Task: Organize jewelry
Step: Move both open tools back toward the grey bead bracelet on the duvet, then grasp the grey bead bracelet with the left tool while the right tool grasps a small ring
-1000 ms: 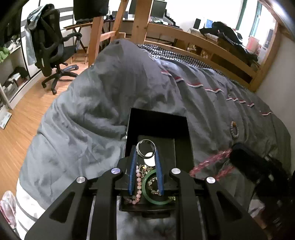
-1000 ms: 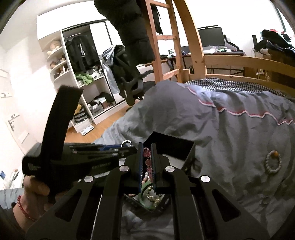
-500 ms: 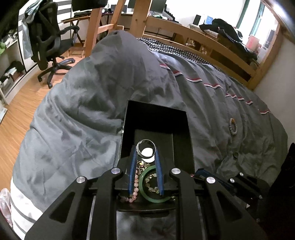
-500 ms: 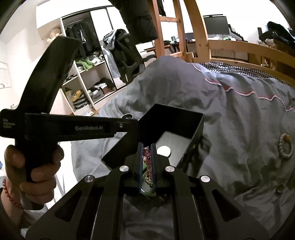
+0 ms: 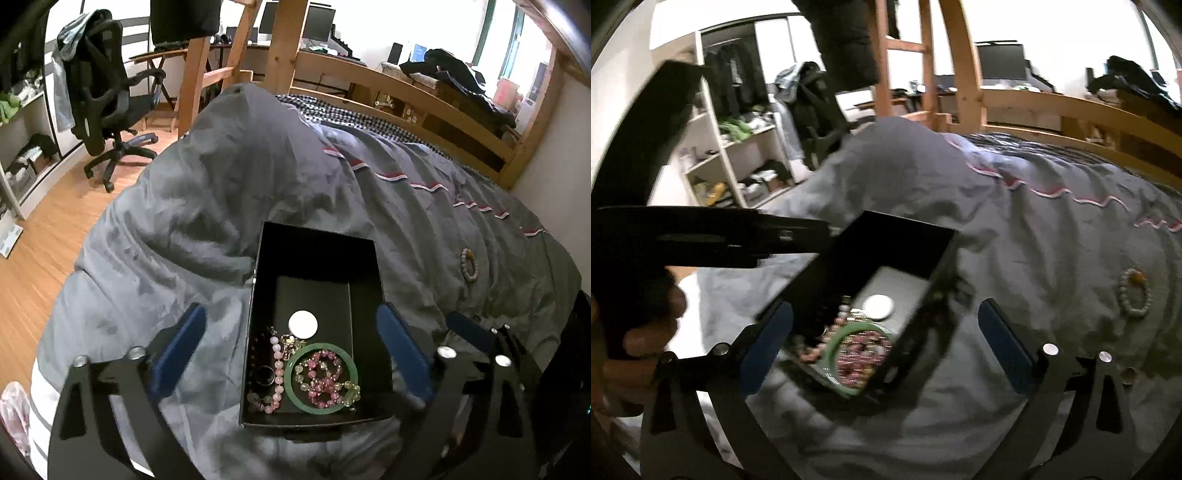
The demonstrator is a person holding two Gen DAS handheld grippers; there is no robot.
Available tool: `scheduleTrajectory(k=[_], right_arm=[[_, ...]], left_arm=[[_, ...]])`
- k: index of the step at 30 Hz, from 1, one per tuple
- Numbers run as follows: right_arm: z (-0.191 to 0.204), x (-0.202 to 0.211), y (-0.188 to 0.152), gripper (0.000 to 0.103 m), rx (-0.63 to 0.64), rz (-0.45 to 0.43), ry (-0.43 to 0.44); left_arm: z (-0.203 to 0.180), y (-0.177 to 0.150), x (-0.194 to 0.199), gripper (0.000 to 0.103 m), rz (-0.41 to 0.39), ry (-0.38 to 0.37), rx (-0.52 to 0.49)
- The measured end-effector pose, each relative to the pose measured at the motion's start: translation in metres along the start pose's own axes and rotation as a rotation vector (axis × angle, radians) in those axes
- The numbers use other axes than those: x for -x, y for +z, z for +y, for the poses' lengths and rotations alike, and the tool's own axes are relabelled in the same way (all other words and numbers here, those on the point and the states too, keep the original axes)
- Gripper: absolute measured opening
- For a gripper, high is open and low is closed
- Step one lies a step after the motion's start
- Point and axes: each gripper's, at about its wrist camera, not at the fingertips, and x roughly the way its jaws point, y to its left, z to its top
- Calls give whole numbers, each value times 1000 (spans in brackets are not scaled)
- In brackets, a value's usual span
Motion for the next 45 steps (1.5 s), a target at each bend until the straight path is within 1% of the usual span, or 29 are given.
scheduleTrajectory(k=[3, 8, 10, 11, 16, 18, 21, 23, 25, 26, 27, 28, 29, 33, 35, 36, 37, 38, 39, 40, 42, 45], right_arm=[[-10, 3, 1, 99, -24, -5, -18], [-18, 10, 5, 99, 7, -21, -76], [-29, 16, 6, 99, -1, -26, -97], [-38, 21, 6, 99, -18, -32, -121], [-101, 51, -1, 99, -164, -45, -256], [-128, 60, -5, 99, -247, -51, -276], [-179, 75, -16, 99, -426, -74, -337], [-197, 80, -24, 99, -484, -85, -367], [-207, 78, -31, 99, -501, -96, -370], [-209, 75, -33, 97, -498, -93, -378], [-211, 72, -35, 91, -495, -79, -390], [-212, 67, -38, 78, -494, -58, -389], [-212, 62, -40, 74, -492, -40, -381], [-207, 41, -48, 63, -442, 49, -372], [-207, 36, -52, 59, -445, 58, -371], [-209, 34, -54, 55, -452, 63, -367], [-211, 31, -55, 47, -462, 66, -358], [-213, 29, -56, 45, -467, 70, -354], [-214, 29, -57, 36, -468, 72, -353], [-215, 28, -58, 32, -469, 75, -353], [-217, 25, -59, 32, -478, 77, -341], [-215, 20, -58, 32, -467, 88, -327]], left_arm=[[-4, 0, -2, 95, -7, -2, -18], [-18, 0, -6, 96, -8, -20, -48], [-26, 1, -8, 96, -8, -38, -57], [-30, 1, -8, 96, -7, -45, -60], [-61, -2, -13, 96, -10, -79, -101], [-75, -2, -14, 96, -17, -107, -122], [-97, 5, -16, 96, -39, -132, -157], [-115, 13, -20, 96, -41, -178, -180], [-133, 19, -25, 96, -44, -213, -205], [-146, 22, -30, 96, -41, -224, -230], [-157, 24, -36, 95, -35, -222, -255], [-169, 26, -42, 95, -32, -214, -278], [-182, 28, -51, 95, -26, -203, -306], [-222, 31, -83, 79, 29, -220, -382], [-240, 29, -104, 77, 61, -247, -410], [-246, 28, -112, 77, 75, -258, -421], [-254, 29, -126, 76, 94, -270, -430], [-258, 30, -136, 70, 104, -267, -430], [-262, 31, -146, 63, 120, -264, -429], [-266, 33, -156, 61, 142, -265, -425], [-273, 36, -175, 60, 173, -262, -415], [-280, 35, -195, 60, 187, -227, -428]])
